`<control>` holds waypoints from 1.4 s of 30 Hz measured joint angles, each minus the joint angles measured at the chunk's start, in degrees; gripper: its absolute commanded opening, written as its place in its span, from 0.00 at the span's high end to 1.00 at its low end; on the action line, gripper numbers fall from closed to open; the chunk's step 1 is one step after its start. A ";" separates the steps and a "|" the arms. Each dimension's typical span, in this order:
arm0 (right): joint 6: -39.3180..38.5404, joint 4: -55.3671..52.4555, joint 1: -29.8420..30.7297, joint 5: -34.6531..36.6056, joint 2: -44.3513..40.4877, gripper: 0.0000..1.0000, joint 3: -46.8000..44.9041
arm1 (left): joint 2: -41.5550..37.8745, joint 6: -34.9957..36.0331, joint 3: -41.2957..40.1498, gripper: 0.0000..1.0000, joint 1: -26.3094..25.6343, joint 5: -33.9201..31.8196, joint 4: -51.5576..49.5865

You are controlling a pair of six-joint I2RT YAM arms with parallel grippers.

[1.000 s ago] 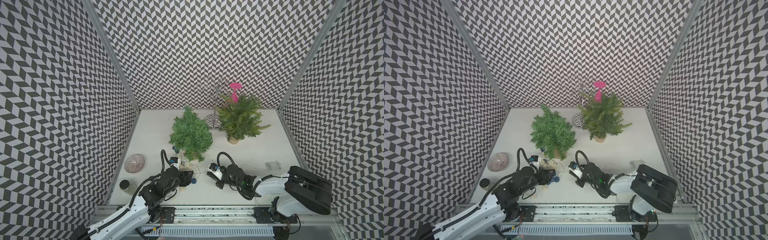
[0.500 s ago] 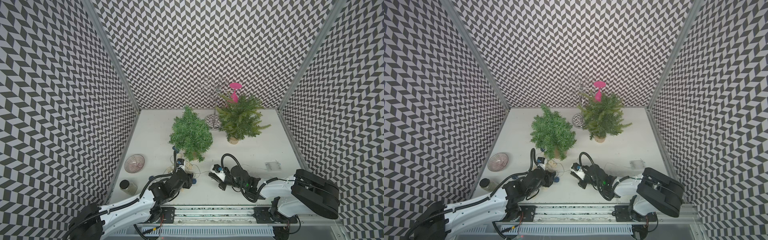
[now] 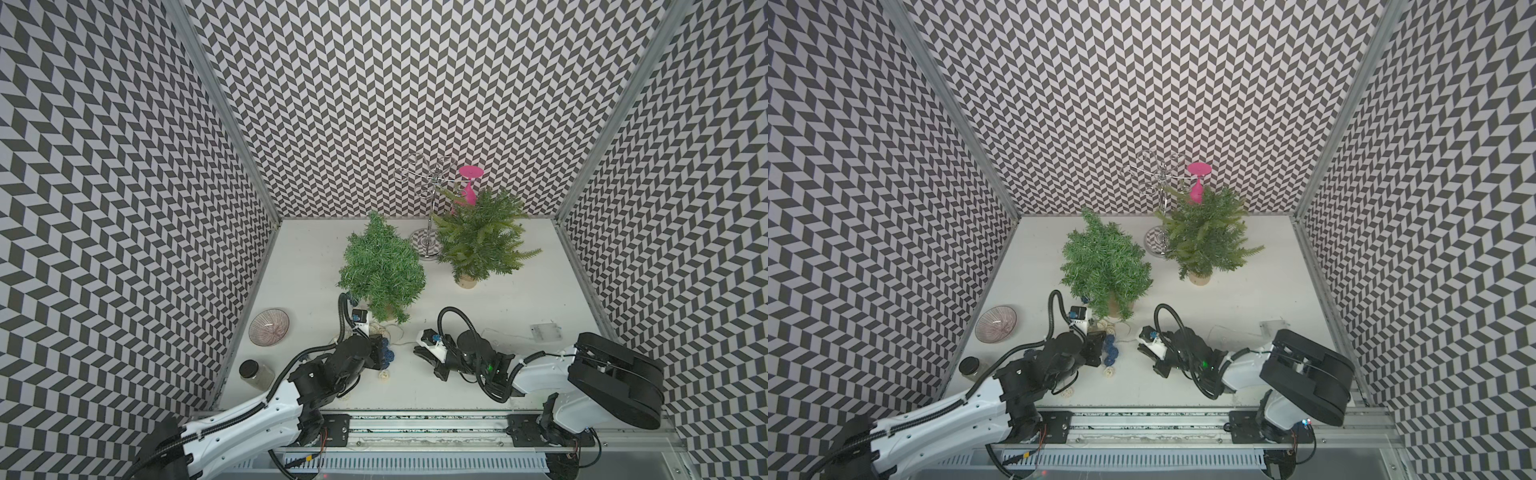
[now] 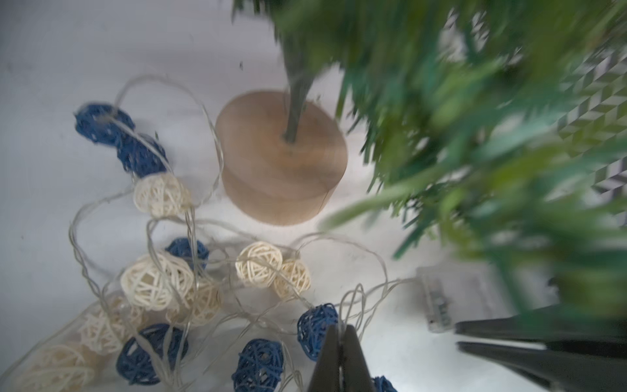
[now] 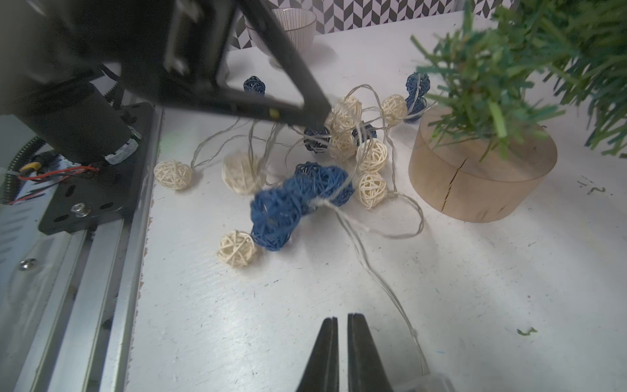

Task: Wrap string light around the christmas tree
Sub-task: Pick up the light string from the center of the board.

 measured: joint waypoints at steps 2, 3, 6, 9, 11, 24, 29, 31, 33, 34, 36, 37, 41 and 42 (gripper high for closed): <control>-0.20 -0.44 0.00 -0.33 1.70 0.63 1.25 | -2.62 0.00 1.70 1.00 0.00 0.07 -1.25; -0.59 -0.66 0.00 -0.48 2.58 0.58 2.14 | -3.19 0.02 2.84 1.00 0.00 0.04 -2.03; -1.25 0.00 0.00 -1.38 4.63 0.51 4.26 | -3.28 0.00 6.01 1.00 0.00 0.33 -3.98; -1.36 2.14 0.00 -2.27 5.97 0.47 4.90 | -3.45 -0.13 6.23 1.00 0.00 1.81 -4.22; -1.51 3.50 0.00 -2.91 6.88 0.46 5.16 | -3.28 -0.24 6.25 1.00 0.00 2.71 -4.52; -2.86 16.81 0.07 -7.08 17.00 0.49 7.56 | -8.81 -2.38 6.54 1.00 0.00 7.04 -7.32; -3.45 20.68 0.15 -9.40 18.21 0.64 9.27 | -9.60 -3.30 6.99 1.00 0.00 8.44 -7.56; -3.74 20.83 0.26 -9.81 18.47 0.63 10.47 | -10.73 -3.50 7.48 1.00 0.00 8.44 -8.09; -4.00 21.59 0.46 -9.90 18.53 0.60 10.36 | -11.98 -3.58 8.07 1.00 0.00 8.37 -8.72; -4.20 21.99 0.52 -10.05 18.64 0.64 10.23 | -12.41 -3.63 8.20 1.00 0.00 8.37 -8.76; -4.66 21.90 0.66 -10.67 19.12 0.81 10.32 | -13.68 -3.69 8.44 1.00 0.00 8.35 -8.79; -4.83 21.38 0.72 -10.80 19.37 0.84 10.60 | -13.68 -3.67 8.68 1.00 0.00 8.33 -8.87; -5.18 20.31 0.92 -10.97 19.47 0.95 11.19 | -13.38 -3.48 10.99 0.90 0.00 7.23 -10.99; -5.22 20.28 0.94 -10.91 19.04 0.98 10.64 | -13.57 -3.39 11.41 0.89 0.00 6.75 -11.02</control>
